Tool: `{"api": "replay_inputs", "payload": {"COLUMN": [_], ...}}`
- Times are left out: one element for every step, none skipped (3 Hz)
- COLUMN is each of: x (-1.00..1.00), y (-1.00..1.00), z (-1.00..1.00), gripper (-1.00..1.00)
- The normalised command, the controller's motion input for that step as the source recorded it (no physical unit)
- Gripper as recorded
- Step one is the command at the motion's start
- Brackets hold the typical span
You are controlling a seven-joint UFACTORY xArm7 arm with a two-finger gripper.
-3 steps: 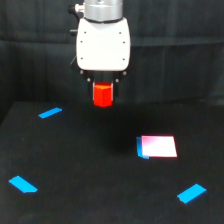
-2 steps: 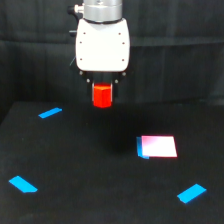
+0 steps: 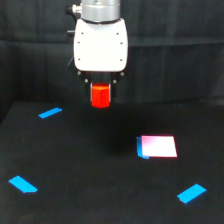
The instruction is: Pick up the red object from the table
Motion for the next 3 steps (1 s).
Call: {"api": "replay_inputs", "payload": {"x": [0.04, -0.07, 0.0], "y": [-0.16, -0.08, -0.08], "z": [-0.04, -0.09, -0.03], "gripper": [-0.99, -0.95, -1.0]}}
